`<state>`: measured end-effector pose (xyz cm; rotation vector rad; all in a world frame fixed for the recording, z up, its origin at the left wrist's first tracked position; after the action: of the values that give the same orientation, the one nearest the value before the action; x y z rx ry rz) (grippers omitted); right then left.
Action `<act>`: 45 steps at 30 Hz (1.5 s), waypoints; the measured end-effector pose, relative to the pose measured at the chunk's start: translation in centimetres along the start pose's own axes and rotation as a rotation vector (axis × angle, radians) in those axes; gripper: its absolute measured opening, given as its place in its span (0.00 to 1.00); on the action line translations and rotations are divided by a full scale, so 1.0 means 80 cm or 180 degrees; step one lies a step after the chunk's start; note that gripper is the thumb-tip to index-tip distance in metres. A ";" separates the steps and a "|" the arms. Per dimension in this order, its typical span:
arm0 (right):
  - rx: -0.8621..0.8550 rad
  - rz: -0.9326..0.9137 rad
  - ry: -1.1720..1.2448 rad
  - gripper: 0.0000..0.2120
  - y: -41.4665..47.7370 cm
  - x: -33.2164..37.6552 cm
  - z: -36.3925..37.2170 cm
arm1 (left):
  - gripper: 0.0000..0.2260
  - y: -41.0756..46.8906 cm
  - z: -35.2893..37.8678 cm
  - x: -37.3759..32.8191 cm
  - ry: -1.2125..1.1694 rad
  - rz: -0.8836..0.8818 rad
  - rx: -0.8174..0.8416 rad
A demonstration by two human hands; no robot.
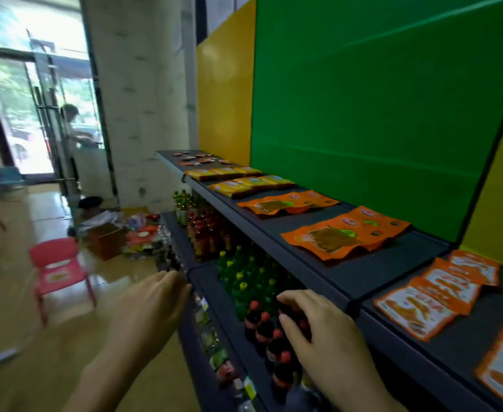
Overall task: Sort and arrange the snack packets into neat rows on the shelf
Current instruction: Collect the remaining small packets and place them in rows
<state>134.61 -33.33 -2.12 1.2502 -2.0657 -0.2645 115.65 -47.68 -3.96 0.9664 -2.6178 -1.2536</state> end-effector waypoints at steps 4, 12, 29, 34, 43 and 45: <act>0.0312 -0.0132 0.0009 0.13 0.045 0.018 0.092 | 0.06 -0.018 0.016 0.100 0.0322 -0.0431 0.0303; 0.0724 -0.0216 0.0121 0.14 0.161 0.084 0.286 | 0.14 -0.009 0.050 0.306 0.0807 -0.0593 0.0163; 0.0884 -0.0112 0.0125 0.14 0.406 0.115 0.564 | 0.10 0.113 0.182 0.558 0.1109 -0.1157 0.0696; 0.0808 -0.0305 0.0268 0.15 0.525 0.130 0.647 | 0.08 0.196 0.241 0.631 0.1194 -0.1127 0.0488; 0.0819 -0.0643 0.0398 0.13 0.702 0.171 0.767 | 0.06 0.315 0.305 0.735 0.1373 -0.1513 0.0360; 0.0914 -0.0661 0.0380 0.13 0.721 0.174 0.793 | 0.07 0.326 0.321 0.758 0.1404 -0.1558 0.0403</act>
<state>48.80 -26.41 -13.65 1.6163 -1.9201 0.0163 45.63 -53.04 -13.40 1.7515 -2.2034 -0.8103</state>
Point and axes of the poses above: each hand's wrist, its own y-axis towards the middle knuckle, its own z-axis out of the palm, x = y × z, the point moved 4 cm from there along y, towards the middle knuckle, and after that the axes turned 11 degrees about -x, right-handed, at the moved point
